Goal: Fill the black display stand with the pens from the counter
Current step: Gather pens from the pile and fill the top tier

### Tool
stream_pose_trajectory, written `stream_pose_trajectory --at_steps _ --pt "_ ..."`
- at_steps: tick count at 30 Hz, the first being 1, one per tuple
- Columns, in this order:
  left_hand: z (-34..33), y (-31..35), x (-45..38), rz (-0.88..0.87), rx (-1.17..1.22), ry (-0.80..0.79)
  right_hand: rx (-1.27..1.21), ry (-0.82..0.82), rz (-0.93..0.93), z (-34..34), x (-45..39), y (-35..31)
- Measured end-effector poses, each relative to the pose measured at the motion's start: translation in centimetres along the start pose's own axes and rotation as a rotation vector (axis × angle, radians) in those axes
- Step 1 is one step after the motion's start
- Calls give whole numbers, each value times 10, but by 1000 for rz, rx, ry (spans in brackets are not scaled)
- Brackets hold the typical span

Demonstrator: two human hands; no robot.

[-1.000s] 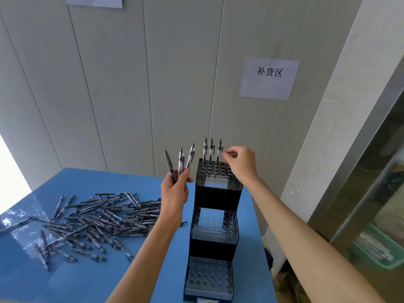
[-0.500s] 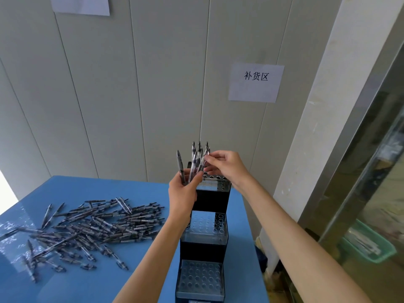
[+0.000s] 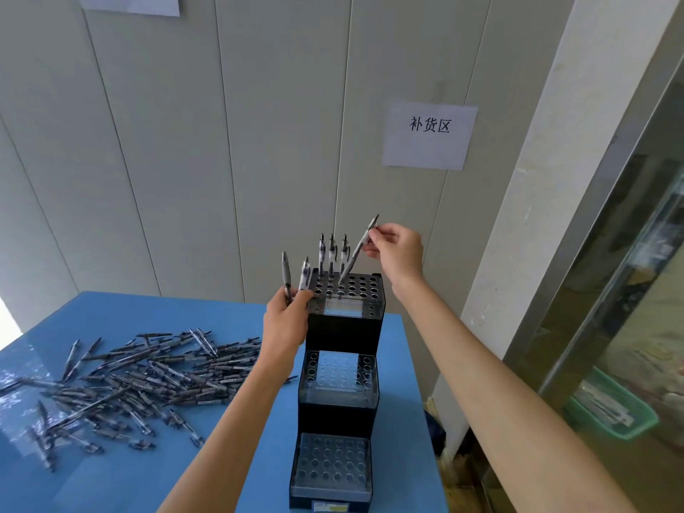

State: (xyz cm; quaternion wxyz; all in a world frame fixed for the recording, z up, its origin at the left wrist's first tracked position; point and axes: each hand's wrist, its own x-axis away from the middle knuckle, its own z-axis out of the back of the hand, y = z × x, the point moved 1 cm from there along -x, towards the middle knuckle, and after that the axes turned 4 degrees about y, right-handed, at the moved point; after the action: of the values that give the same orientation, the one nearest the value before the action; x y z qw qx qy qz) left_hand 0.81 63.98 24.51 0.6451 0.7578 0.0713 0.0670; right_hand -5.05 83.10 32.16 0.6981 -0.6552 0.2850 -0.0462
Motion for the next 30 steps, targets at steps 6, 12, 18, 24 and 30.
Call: stream_pose_trajectory --at_steps 6,12,18,24,30 --pt "12 3 6 -102 41 -95 242 30 277 -3 -13 0" --pt "17 4 5 -112 41 -121 291 -22 340 -12 -14 7" --pt "23 2 0 -91 46 -85 325 -47 314 -16 -11 14" --pt "23 3 2 -105 113 -91 333 -24 302 -14 -12 12" --pt "22 4 6 -122 110 -115 454 -98 261 -12 -7 26"
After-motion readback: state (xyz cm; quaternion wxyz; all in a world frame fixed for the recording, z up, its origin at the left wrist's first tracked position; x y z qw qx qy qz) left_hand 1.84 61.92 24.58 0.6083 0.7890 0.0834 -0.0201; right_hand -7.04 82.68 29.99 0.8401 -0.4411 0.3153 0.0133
